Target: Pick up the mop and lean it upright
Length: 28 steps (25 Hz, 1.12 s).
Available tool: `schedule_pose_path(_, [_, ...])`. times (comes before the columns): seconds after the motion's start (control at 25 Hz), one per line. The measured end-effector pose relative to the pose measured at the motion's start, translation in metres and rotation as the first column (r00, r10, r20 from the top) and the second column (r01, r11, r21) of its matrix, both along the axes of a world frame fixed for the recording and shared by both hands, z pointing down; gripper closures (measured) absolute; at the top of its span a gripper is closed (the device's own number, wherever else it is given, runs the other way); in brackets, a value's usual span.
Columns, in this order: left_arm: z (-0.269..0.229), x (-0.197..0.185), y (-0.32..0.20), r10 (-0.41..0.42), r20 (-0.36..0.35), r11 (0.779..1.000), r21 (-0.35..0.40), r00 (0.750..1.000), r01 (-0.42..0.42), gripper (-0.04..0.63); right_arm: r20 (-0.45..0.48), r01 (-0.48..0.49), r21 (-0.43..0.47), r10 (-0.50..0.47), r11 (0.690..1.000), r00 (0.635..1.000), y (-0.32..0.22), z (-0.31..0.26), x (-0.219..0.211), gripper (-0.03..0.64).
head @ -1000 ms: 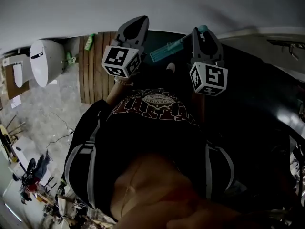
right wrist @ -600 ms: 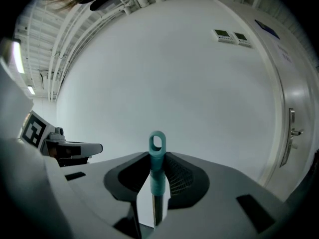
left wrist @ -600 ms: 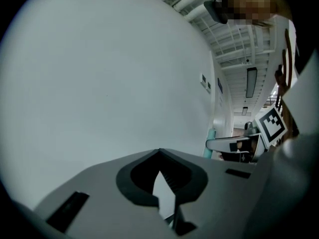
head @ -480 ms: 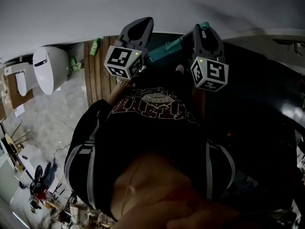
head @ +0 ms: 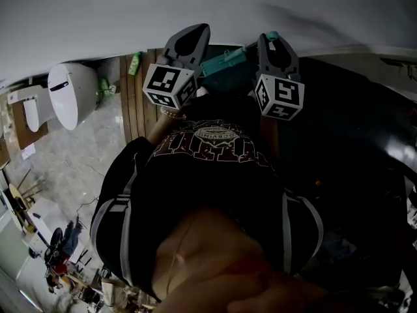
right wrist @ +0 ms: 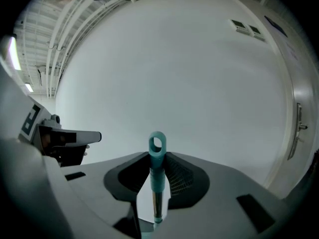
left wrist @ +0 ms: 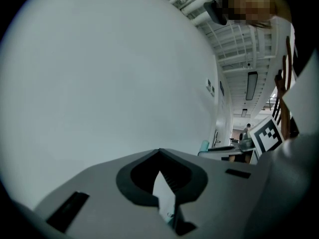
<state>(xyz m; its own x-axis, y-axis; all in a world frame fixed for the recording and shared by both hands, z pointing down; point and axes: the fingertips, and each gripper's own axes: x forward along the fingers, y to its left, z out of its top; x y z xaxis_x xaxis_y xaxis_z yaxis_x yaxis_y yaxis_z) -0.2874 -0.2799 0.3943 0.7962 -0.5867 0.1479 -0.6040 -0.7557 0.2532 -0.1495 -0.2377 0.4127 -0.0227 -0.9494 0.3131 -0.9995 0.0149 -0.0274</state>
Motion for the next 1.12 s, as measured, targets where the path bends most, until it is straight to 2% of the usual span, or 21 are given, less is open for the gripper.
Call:
schedule_pose_path(0.36, [0.005,-0.012,-0.008,-0.017,-0.012,1.000,-0.022,1.000,0.017,0.557,-0.003,0.004,-0.049,-0.004,0.999,1.000,-0.017,0.051,-0.020,0.509])
schedule_pose_path(0.76, [0.006,-0.013,-0.011,-0.024,0.000,1.000,-0.014,1.000,0.024,0.557,-0.021,0.040,-0.031,-0.041,0.999,0.999,-0.038,0.054,-0.025,0.509])
schedule_pose_path(1.12, [0.010,-0.023,-0.009,-0.042,-0.021,0.998,-0.038,0.999,0.041,0.557,-0.039,0.079,-0.031,-0.081,0.996,0.996,-0.080,0.057,-0.033,0.509])
